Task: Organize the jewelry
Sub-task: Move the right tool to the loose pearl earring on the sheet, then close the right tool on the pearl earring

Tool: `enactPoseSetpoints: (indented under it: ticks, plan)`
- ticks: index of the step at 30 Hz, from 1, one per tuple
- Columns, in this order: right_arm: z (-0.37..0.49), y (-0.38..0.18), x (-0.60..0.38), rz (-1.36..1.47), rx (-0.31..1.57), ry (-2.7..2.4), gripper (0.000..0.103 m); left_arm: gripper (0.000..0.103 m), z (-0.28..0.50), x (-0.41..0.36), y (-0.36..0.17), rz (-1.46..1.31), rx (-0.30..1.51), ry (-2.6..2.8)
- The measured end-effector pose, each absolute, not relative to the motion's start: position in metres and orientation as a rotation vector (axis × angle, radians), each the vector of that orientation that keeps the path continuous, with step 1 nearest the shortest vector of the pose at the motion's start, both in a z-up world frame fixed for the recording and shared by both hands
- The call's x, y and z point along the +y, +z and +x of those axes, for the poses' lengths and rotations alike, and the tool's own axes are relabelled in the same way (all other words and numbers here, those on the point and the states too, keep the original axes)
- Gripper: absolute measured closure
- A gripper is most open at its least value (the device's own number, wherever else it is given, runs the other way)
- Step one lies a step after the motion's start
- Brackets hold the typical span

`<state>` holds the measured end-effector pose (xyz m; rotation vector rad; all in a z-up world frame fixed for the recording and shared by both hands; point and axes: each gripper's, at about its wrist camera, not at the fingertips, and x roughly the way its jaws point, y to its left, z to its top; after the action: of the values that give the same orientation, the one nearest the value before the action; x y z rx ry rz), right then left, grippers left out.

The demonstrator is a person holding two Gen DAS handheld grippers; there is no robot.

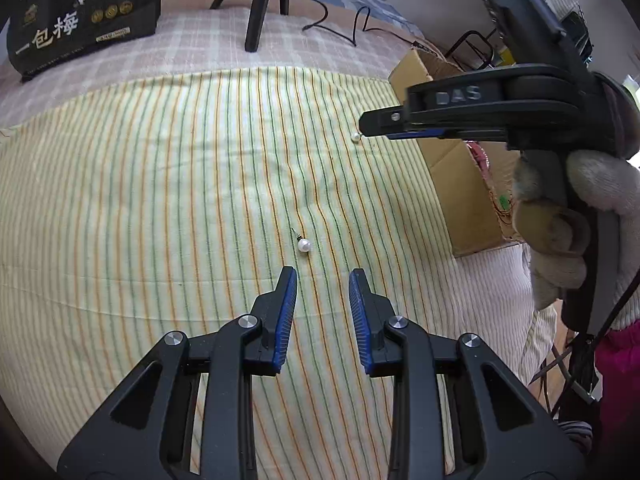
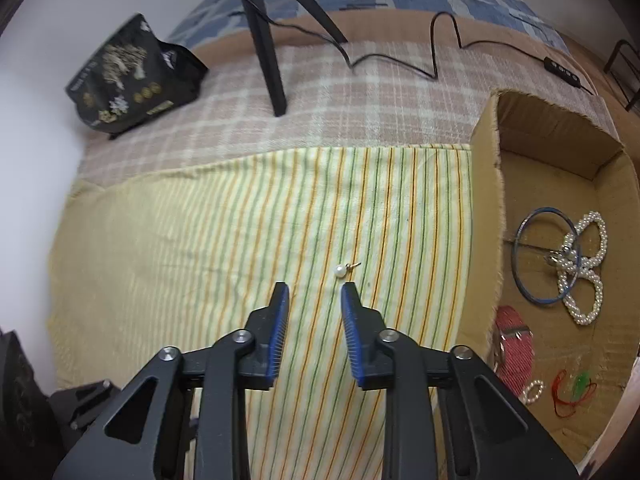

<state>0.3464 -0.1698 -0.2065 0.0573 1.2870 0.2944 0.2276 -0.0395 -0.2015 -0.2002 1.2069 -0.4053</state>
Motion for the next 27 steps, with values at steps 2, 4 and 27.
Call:
enactPoseSetpoints:
  ticks: [2, 4, 27]
  plan:
    - [0.351, -0.213, -0.168, 0.047, 1.296, 0.273, 0.081, 0.076, 0.229, -0.042, -0.204, -0.188, 1.204, -0.407]
    - [0.355, -0.217, -0.165, 0.037, 1.299, 0.26, 0.081, 0.076, 0.231, -0.045, -0.206, -0.175, 1.205, -0.404]
    - [0.373, -0.244, -0.166, 0.039, 1.342, 0.2, 0.088, 0.082, 0.249, -0.056, -0.226, -0.133, 1.231, -0.387]
